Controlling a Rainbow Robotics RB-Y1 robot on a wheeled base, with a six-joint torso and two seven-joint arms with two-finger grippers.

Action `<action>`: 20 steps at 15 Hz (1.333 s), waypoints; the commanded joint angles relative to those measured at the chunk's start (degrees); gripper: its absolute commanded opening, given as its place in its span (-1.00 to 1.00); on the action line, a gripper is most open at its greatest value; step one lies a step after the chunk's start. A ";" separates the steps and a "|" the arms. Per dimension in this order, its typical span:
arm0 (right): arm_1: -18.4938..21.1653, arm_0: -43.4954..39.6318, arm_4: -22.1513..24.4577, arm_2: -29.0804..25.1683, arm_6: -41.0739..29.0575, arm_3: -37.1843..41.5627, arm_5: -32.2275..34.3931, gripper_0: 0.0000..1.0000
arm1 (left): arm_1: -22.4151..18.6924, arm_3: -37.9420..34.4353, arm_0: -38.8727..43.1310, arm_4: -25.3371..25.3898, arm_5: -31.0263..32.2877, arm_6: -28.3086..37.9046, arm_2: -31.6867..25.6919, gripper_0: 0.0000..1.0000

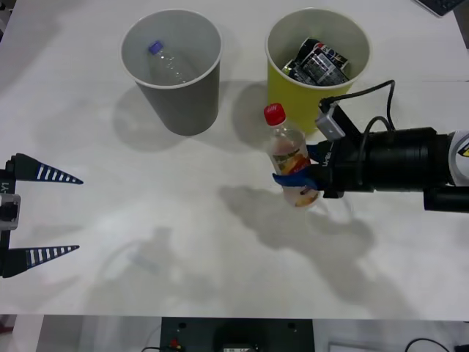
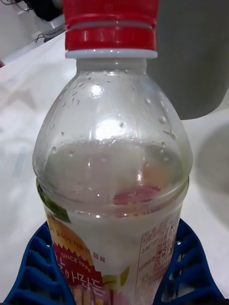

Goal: Put the can into the green bin and the plastic bottle into the gray bin

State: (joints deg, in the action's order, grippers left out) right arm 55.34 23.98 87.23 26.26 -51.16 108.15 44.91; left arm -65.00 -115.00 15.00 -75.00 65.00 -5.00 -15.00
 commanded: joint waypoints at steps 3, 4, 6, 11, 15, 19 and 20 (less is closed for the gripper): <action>0.03 4.50 8.83 -5.43 -19.85 6.37 13.98 -1.00 | 0.00 0.00 0.00 0.00 0.00 0.00 0.00 0.96; 0.03 6.52 8.92 -5.43 -22.93 6.63 16.08 -1.00 | 0.00 0.00 0.00 0.00 0.00 0.00 0.00 0.96; -0.06 10.21 8.92 -5.43 -26.53 6.63 19.78 -1.00 | 0.00 0.00 0.00 0.00 0.00 0.00 0.00 0.96; -0.06 21.37 5.93 -4.73 -26.97 3.56 27.33 -1.00 | 0.00 0.00 0.00 0.00 0.00 0.00 0.00 0.96; -0.15 34.91 3.56 2.04 -26.97 -2.59 29.36 -1.00 | 0.00 0.00 0.00 0.00 0.00 0.00 0.00 0.96; -4.63 46.86 4.18 9.24 -26.97 -12.00 29.36 -1.00 | 0.00 0.00 0.00 0.00 0.00 0.00 0.00 0.95; -7.00 49.06 4.70 9.95 -26.97 -15.43 29.36 -1.00 | 0.00 0.00 0.00 0.00 0.00 0.00 0.00 0.96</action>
State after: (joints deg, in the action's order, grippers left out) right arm 50.01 71.45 91.55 35.66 -78.13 95.12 74.29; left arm -65.00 -115.00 15.00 -75.00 65.00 -5.00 -15.00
